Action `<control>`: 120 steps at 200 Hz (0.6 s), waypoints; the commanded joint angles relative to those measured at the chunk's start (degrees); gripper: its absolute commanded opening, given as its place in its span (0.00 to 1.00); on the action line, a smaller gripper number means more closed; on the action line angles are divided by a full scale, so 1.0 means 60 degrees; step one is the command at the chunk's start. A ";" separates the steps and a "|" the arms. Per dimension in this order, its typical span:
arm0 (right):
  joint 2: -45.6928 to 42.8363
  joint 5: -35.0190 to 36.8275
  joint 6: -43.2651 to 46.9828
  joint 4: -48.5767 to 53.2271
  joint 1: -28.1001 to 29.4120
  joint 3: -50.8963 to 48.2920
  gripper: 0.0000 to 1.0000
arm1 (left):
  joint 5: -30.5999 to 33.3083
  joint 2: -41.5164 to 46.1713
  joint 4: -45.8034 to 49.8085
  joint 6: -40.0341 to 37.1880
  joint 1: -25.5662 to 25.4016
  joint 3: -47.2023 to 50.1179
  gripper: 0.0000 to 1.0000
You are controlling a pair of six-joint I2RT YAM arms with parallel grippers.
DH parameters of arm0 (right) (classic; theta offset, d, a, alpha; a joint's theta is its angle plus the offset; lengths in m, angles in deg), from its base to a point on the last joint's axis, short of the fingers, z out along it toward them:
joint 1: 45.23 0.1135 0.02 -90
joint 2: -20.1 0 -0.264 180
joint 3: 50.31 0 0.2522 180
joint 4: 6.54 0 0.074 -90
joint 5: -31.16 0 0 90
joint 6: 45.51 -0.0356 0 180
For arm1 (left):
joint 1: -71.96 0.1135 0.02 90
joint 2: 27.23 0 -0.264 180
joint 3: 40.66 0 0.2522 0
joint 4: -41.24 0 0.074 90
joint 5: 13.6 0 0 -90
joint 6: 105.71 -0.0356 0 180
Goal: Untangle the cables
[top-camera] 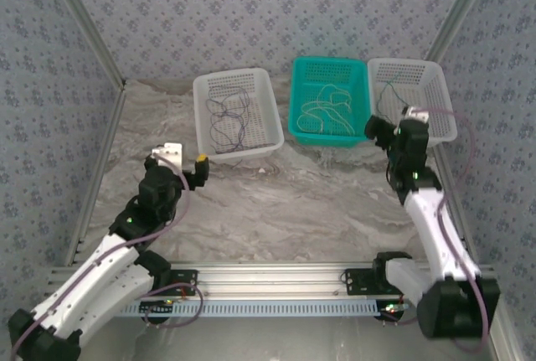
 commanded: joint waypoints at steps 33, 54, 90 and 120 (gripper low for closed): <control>-0.1371 0.1873 0.2496 -0.2964 0.0402 -0.3985 0.99 | -0.0527 -0.1057 -0.3473 -0.0636 0.2792 0.1736 0.99; -0.0314 0.1484 0.2165 -0.4479 -0.0247 -0.4625 0.99 | -0.1624 -0.1683 -0.4784 -0.0474 0.3716 0.2248 0.99; 0.2900 -0.0272 0.2684 -0.7392 -0.0806 -0.4236 1.00 | -0.2815 -0.4124 -0.7886 -0.0598 0.4428 0.2726 0.99; 0.5971 -0.1828 0.3236 -0.9512 -0.0680 -0.3451 1.00 | -0.3312 -0.6336 -0.8829 -0.1255 0.4609 0.2010 0.99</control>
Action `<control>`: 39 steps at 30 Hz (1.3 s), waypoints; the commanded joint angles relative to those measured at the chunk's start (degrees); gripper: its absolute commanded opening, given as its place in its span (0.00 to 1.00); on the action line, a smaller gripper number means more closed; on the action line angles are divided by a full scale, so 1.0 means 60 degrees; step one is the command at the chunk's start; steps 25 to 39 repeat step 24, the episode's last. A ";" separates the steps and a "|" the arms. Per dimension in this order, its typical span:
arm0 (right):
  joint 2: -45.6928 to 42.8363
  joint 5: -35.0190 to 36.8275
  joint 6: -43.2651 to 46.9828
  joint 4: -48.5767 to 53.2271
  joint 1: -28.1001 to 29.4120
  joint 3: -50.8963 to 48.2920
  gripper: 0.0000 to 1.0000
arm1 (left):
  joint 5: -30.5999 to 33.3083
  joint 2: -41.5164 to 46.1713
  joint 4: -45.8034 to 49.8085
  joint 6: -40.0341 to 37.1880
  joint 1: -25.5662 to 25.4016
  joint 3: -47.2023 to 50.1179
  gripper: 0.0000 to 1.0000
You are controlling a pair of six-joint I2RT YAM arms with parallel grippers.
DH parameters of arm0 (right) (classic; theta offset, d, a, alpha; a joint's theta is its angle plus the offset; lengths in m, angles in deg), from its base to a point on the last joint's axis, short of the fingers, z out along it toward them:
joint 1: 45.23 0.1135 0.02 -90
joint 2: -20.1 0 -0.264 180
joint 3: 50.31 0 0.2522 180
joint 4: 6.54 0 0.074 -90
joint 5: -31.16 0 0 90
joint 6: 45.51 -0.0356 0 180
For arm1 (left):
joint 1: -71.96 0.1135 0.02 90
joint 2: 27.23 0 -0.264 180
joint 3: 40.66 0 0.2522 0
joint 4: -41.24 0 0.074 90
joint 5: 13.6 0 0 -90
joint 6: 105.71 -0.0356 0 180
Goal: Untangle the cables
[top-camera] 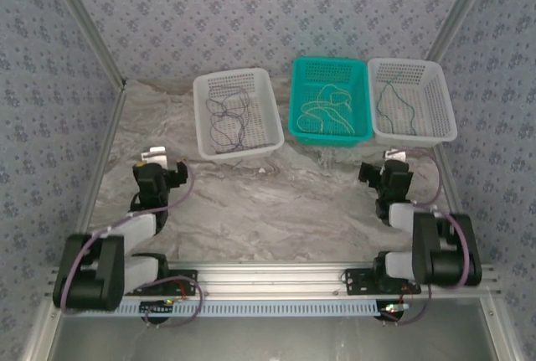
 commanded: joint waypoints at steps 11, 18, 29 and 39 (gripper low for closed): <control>0.1324 -0.1331 0.0971 -0.1509 0.0248 0.1007 1.00 | -0.1421 -0.2925 -0.1510 0.0049 0.0873 -0.1578 0.99; 0.1328 -0.1327 0.0972 -0.1474 0.0255 0.1023 1.00 | -0.1461 -0.2939 -0.1529 0.0030 0.0880 -0.1585 0.99; 0.1317 -0.1300 0.0986 -0.1504 0.0262 0.1012 1.00 | -0.1457 -0.2936 -0.1537 0.0031 0.0877 -0.1585 1.00; 0.1317 -0.1300 0.0986 -0.1504 0.0262 0.1012 1.00 | -0.1457 -0.2936 -0.1537 0.0031 0.0877 -0.1585 1.00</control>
